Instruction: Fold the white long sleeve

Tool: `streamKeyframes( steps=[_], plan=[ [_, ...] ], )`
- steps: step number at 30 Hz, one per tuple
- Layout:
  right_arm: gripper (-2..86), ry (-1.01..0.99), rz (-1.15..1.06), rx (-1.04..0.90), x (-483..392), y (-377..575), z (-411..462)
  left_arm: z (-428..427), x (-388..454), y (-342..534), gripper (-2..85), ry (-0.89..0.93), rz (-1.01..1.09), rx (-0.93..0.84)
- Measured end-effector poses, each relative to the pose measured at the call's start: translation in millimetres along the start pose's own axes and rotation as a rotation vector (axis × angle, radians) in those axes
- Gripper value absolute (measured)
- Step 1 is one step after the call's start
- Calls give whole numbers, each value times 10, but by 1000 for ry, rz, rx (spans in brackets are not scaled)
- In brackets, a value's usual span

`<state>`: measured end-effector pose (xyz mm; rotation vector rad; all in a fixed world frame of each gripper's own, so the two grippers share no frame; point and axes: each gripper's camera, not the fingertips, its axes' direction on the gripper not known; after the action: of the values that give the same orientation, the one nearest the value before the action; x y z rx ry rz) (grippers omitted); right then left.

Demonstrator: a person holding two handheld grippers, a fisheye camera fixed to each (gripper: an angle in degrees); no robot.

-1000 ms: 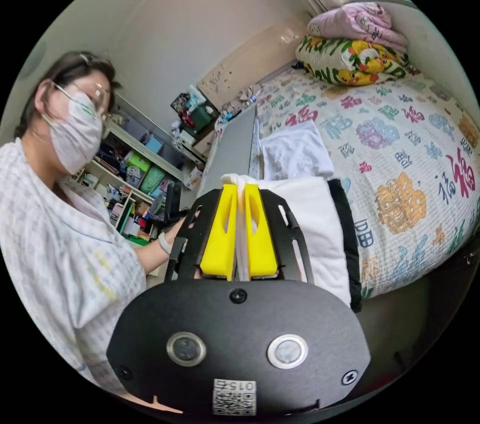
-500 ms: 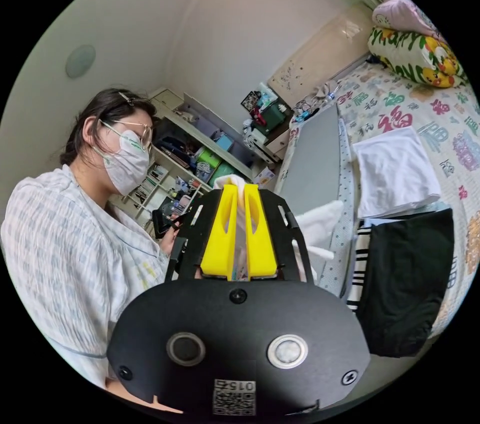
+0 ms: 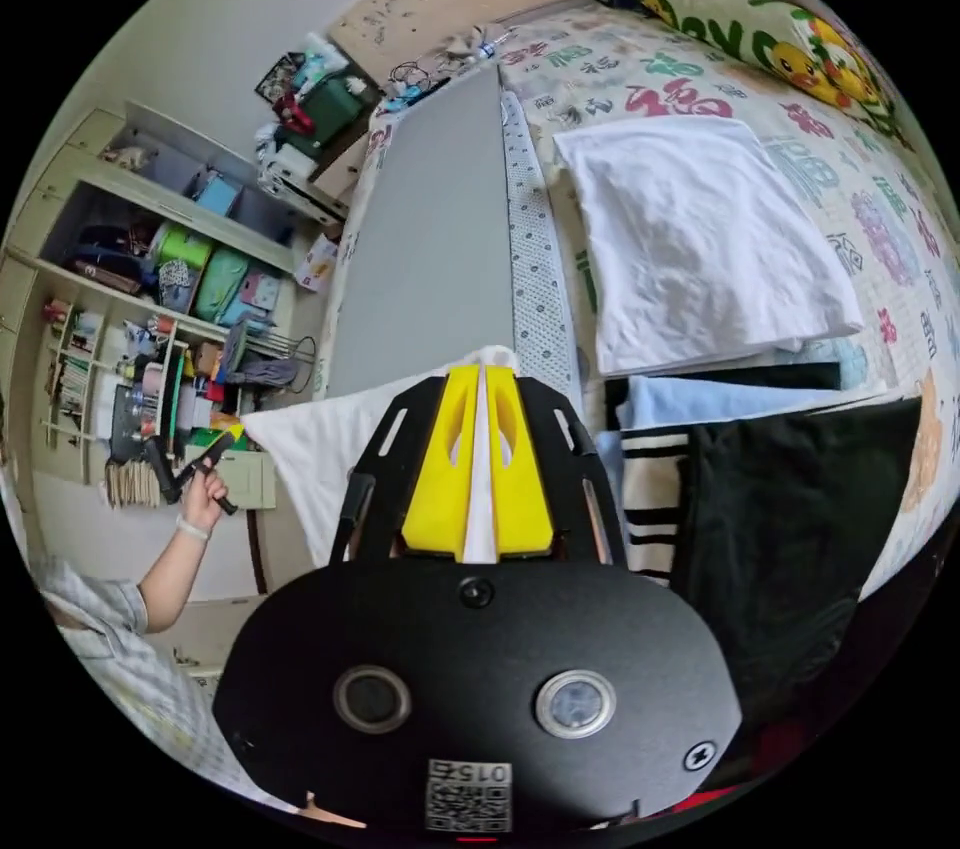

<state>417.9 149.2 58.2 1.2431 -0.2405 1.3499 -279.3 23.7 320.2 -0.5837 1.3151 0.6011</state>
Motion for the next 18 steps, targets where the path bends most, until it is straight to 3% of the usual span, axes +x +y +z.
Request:
streamKeyframes(
  steps=[2,5,11,13,15,18],
  plan=[
    [23,-67,-86,12,-283,9,47,145,-20,85,46,45,29,-37],
    [43,-58,-226,-128,-698,166,214,304,120,353,66,210,208,-166],
    [74,-62,-165,-433,-935,563,736,817,315,1172,85,313,343,-423],
    [84,-43,-65,-484,-914,626,876,1023,259,1370,89,323,237,-480],
    [88,-42,52,-454,-913,681,944,1212,19,1680,90,341,-111,-445],
    [86,-62,151,-416,-940,635,999,1349,-63,2060,102,333,-423,-367]
  ],
)
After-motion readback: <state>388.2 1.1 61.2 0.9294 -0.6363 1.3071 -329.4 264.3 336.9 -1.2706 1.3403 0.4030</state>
